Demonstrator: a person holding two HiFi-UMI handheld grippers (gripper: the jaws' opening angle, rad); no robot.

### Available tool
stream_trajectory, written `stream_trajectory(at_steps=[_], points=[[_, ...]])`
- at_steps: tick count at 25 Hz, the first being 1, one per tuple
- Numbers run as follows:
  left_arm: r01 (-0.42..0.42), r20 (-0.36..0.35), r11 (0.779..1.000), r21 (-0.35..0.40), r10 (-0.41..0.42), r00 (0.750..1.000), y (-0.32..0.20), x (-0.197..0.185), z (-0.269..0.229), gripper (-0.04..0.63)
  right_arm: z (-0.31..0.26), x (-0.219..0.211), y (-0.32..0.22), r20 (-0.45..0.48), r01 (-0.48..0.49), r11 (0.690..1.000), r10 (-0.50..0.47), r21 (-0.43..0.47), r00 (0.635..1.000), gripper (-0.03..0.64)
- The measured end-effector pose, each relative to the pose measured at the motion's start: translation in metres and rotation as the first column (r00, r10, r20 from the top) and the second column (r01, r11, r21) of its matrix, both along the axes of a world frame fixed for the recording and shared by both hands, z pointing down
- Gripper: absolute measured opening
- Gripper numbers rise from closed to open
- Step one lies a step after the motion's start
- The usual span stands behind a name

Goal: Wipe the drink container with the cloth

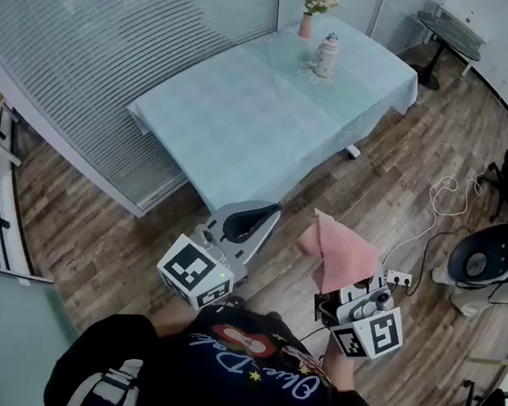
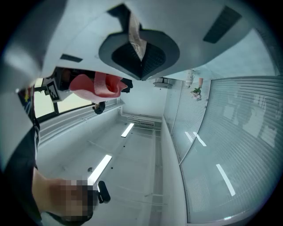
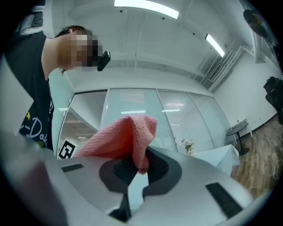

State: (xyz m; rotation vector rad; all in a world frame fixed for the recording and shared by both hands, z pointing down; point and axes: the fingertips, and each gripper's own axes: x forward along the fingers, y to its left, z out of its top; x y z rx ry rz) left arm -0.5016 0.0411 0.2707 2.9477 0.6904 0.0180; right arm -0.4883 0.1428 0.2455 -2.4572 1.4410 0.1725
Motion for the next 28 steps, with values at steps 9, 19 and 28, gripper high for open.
stream_trajectory(at_steps=[9, 19, 28], points=[[0.028, 0.039, 0.999, 0.016, -0.028, 0.999, 0.007, -0.006, 0.005, 0.003, 0.001, 0.003, 0.014, 0.049, 0.009, 0.995, -0.014, 0.102, 0.999, 0.012], [0.083, 0.064, 0.996, 0.032, -0.085, 0.994, 0.028, -0.011, 0.01, 0.003, 0.014, 0.006, 0.038, 0.058, 0.041, 0.997, -0.045, 0.066, 0.997, 0.012], [0.095, 0.078, 0.994, 0.06, -0.1, 0.992, 0.054, -0.016, 0.016, 0.003, 0.024, 0.0, 0.059, 0.064, 0.058, 0.997, -0.061, 0.057, 0.996, 0.012]])
